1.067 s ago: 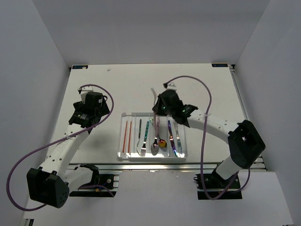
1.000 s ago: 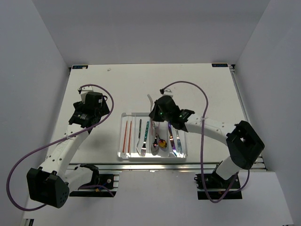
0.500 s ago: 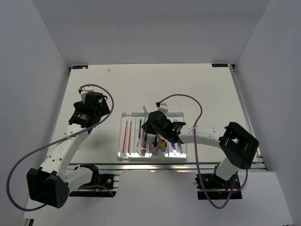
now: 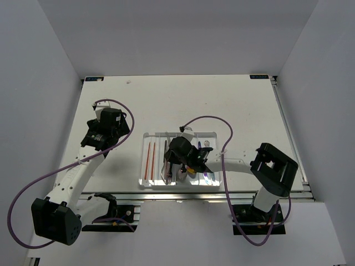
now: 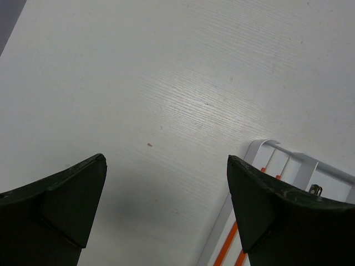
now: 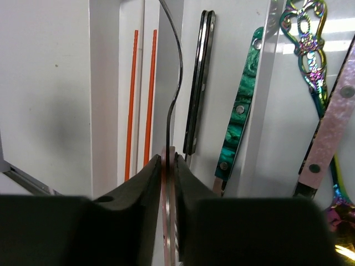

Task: Sort the eating utensils into containers

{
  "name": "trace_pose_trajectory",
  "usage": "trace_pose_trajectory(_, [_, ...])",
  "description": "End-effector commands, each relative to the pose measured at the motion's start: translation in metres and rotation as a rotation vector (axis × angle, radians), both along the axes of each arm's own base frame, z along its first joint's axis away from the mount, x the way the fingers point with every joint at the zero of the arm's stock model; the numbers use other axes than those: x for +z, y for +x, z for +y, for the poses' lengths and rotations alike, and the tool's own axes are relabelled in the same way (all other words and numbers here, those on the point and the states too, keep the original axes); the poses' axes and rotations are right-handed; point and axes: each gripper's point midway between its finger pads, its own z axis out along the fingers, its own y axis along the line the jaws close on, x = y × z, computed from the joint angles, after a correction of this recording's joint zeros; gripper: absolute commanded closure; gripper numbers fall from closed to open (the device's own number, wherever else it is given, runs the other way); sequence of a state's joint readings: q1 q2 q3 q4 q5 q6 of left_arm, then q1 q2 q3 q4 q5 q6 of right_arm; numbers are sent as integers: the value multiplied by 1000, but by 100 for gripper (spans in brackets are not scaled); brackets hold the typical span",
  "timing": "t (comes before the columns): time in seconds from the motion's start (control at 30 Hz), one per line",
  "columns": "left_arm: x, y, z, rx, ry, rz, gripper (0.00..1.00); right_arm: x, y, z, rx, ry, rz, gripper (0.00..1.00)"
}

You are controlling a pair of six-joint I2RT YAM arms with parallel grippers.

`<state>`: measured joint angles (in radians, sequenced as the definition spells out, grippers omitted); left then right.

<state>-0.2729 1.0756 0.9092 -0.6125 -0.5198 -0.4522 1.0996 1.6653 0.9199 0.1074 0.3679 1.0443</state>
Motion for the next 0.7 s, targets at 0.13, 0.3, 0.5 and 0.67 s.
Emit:
trace_pose_trajectory(0.13, [6,0,0,-2,-9,-31,2,18,3,5,-29,29,-30,65])
trace_pose_trajectory(0.3, [5,0,0,-2,-8,-28,2,24,2,3,-40,36,-34,57])
trace_pose_trajectory(0.5, [6,-1,4,18,3,-32,2,55,6,-9,-53,52,-108,52])
trace_pose_trajectory(0.67, [15,-4,17,98,30,-56,2,98,37,-67,-103,-135,-351,11])
